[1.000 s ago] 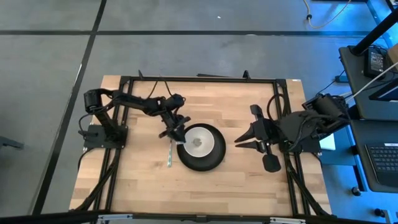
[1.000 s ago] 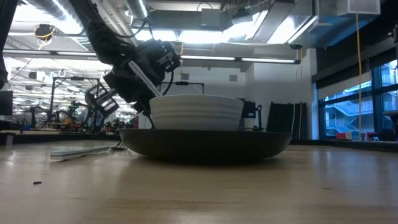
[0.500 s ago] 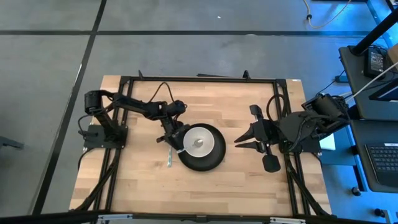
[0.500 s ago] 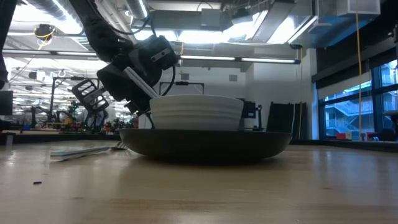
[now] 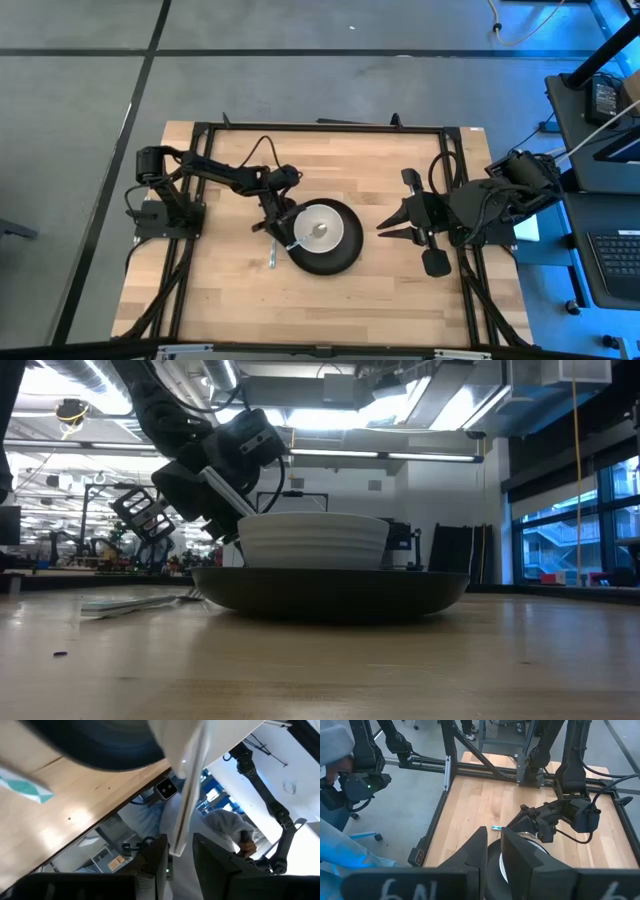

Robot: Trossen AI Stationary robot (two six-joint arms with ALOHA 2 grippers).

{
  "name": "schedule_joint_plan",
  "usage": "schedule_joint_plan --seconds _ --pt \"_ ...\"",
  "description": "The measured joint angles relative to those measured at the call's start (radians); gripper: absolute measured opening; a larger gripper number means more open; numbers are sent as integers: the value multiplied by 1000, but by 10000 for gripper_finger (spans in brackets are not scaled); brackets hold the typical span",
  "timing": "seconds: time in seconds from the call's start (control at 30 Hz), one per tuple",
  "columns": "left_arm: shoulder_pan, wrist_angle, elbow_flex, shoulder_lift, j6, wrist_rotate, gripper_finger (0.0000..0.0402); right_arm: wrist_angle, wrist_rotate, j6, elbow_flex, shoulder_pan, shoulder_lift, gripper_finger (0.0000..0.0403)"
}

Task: Set table place
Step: Put the blue spoon on the white bowl, then adjust the white bowl

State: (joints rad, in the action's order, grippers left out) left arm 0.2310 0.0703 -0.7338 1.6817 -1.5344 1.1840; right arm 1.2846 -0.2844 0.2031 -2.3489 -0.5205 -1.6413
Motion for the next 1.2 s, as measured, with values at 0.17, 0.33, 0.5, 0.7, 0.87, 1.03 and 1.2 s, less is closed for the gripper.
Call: schedule_joint_plan --seconds 0.17,0.33,0.5,0.7,0.87,1.03,1.2 --pt "2 65 0 -6 -12 -12 85 0 0 -1 0 0 0 58" --pt "5 93 -1 -32 -33 -11 85 0 0 1 0 0 0 58" --pt "25 88 -5 -73 -38 -21 85 -2 0 1 0 0 0 58" --pt "44 105 -56 -157 -55 -75 85 -3 0 0 0 0 0 58" --pt "42 105 -113 -215 -28 -165 85 -3 0 2 0 0 0 58" --pt "19 102 -183 -283 130 -242 80 -4 -6 33 0 0 0 58" --pt "-25 97 -248 -352 454 -406 34 -5 -19 113 0 0 0 58"
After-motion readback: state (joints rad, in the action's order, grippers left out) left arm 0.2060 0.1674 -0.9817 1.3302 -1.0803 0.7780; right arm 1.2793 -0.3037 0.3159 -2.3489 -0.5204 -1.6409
